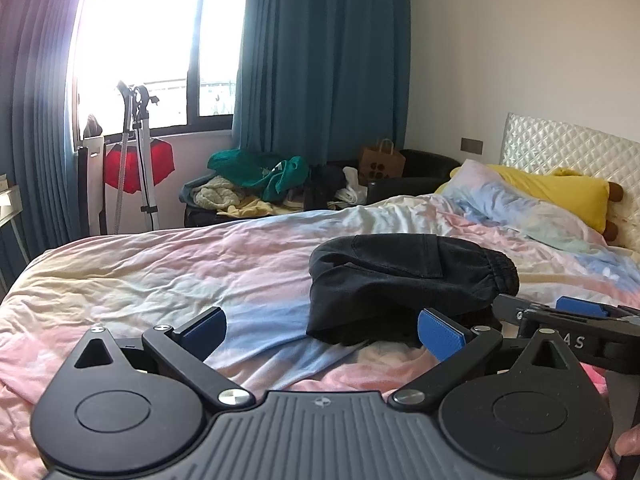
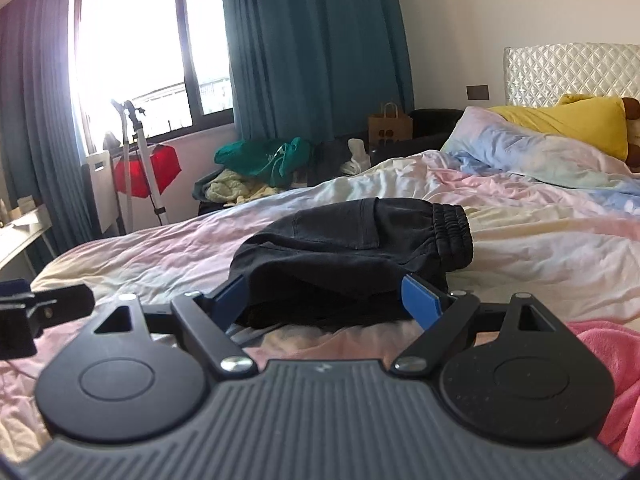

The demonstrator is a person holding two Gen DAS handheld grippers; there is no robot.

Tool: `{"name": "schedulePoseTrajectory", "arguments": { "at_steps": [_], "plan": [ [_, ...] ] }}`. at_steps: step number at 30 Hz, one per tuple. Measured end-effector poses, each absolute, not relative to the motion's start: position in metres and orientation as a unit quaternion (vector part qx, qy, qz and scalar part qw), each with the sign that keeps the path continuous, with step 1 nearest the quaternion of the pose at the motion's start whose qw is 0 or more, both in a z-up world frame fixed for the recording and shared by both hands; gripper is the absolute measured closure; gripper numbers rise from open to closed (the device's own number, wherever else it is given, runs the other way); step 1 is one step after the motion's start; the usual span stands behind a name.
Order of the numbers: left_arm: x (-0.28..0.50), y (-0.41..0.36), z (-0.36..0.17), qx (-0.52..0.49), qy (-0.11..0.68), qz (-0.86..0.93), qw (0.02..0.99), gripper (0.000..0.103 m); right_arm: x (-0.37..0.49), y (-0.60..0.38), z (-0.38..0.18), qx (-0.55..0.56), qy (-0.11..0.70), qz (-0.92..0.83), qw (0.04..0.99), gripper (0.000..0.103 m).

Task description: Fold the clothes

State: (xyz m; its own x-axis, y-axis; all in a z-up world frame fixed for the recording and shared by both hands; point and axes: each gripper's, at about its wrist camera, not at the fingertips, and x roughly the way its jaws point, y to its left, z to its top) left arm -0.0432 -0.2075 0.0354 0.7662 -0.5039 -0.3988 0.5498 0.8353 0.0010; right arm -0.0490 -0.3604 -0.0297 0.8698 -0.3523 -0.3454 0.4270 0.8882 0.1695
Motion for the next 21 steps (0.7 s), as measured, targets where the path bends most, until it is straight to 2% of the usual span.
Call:
{"name": "schedulePoseTrajectory", "arguments": {
  "at_steps": [21],
  "plan": [
    [-0.044, -0.202, 0.035, 0.053, 0.201, -0.27, 0.94, 0.0, -0.046, -0.35, -0.03, 0.093, 0.166, -0.219, 0.957, 0.017]
  ]
}}
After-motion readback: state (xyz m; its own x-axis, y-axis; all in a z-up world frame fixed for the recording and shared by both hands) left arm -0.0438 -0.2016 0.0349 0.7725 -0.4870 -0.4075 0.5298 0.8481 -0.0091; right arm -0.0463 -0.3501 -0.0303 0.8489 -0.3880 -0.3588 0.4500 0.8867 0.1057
